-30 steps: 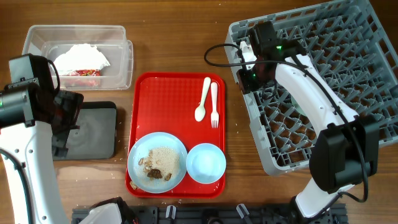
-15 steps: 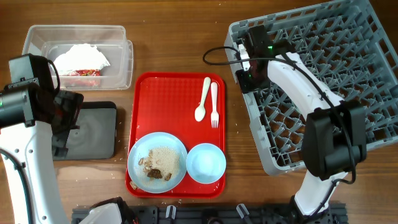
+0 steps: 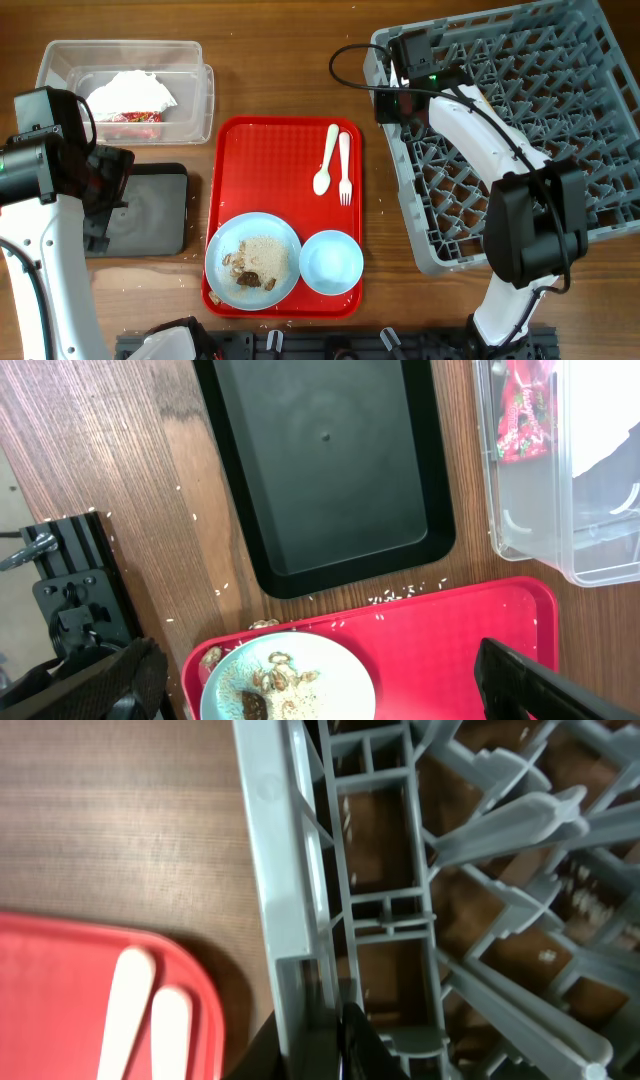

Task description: Sort waste into correct bins and load items into the dishwasher rack

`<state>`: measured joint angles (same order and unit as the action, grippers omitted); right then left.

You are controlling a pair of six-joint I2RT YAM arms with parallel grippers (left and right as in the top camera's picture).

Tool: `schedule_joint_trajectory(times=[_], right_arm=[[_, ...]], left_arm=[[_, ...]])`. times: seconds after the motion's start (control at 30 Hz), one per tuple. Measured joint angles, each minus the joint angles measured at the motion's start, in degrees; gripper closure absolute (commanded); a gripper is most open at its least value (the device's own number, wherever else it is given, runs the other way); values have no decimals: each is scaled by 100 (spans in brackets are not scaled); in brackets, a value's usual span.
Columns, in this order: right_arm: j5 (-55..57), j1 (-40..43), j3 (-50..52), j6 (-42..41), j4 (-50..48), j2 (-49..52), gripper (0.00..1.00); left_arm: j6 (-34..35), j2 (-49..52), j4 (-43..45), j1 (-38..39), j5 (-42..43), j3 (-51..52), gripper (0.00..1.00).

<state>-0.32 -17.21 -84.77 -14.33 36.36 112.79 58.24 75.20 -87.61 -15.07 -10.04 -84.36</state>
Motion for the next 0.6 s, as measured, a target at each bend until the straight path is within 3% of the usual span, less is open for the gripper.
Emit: schedule_joint_trajectory(times=[0.6], right_arm=[[1207, -17, 107, -1589, -1460, 160, 89]], left_arm=[[-2, 0, 0, 0, 0, 0, 0]])
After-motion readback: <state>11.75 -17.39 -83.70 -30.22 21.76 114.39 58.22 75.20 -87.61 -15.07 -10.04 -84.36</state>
